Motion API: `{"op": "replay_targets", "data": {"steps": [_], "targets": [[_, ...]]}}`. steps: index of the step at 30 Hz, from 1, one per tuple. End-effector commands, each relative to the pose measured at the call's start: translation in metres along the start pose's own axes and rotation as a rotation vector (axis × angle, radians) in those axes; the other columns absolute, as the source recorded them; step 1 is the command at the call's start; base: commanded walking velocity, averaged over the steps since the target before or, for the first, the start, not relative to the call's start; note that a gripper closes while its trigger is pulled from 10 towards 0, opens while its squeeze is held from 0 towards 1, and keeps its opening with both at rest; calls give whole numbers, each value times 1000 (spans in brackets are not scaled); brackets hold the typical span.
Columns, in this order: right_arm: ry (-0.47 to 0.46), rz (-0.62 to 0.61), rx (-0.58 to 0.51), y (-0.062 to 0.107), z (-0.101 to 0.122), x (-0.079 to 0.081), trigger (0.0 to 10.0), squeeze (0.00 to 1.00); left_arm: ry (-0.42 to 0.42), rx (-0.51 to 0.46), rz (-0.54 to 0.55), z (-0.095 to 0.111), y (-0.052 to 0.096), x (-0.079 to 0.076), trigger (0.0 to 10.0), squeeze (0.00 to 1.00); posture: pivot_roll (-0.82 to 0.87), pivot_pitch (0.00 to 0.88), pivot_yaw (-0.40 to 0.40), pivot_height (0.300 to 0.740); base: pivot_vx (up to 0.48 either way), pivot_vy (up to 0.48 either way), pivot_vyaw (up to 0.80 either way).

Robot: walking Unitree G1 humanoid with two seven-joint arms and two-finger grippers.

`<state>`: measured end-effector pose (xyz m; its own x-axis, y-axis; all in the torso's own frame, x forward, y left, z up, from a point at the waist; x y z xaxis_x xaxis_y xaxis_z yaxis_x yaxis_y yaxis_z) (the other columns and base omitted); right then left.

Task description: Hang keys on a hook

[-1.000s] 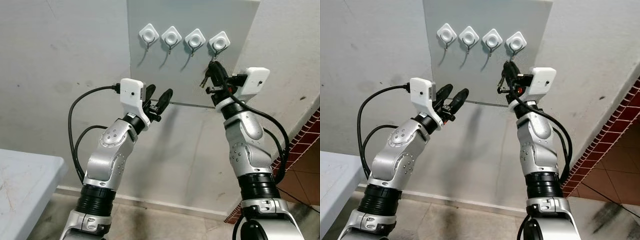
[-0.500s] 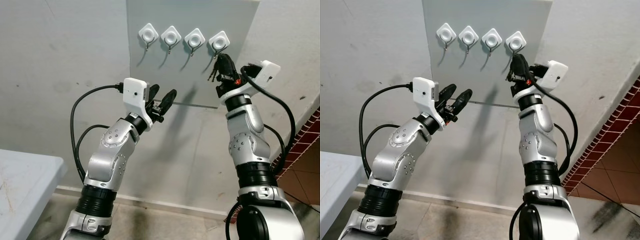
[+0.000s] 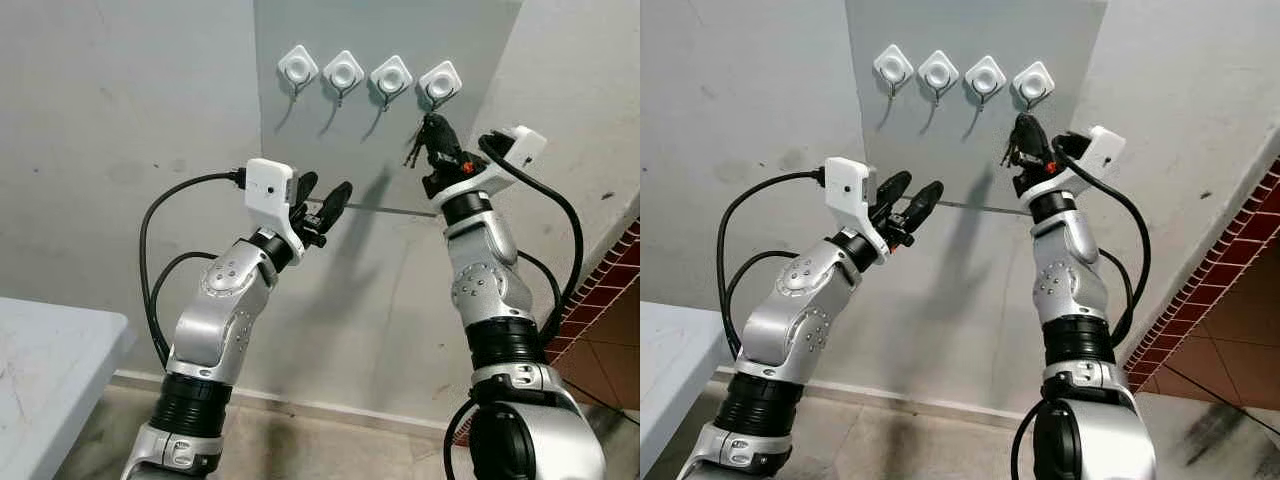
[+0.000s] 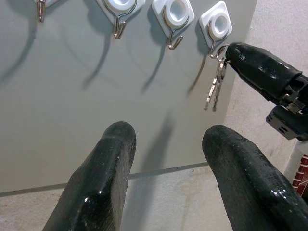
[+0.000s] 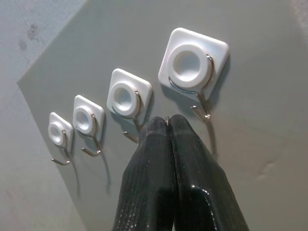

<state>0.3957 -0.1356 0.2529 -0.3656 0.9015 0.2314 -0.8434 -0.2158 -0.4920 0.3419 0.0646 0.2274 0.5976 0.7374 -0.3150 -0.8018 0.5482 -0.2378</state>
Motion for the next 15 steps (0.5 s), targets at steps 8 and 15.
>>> {"op": "replay_targets", "data": {"steps": [8,15], "targets": [[-23,3,-50,-14,13,0,10000,0,-7,-7,-15,3,1,-5,10000,0,-1,0,-36,740,0,0,0],[-43,-25,-55,-18,15,-3,10000,0,-7,-6,-15,3,1,-6,10000,0,1,0,-36,740,0,0,0]]}}
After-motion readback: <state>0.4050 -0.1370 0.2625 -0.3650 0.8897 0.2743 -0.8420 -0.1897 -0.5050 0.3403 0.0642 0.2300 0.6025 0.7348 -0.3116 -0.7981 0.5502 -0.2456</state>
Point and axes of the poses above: a point about 5 cm out from each wrist's last joint towards the gripper, its own y axis pointing back from the gripper into the wrist, its own z axis along the axis of the wrist's last joint, x = y × z, the point moved 1 cm from there along -y, pointing out of the wrist towards the gripper, and after that the axes turned 14 degrees about y, right-handed, at the moved point
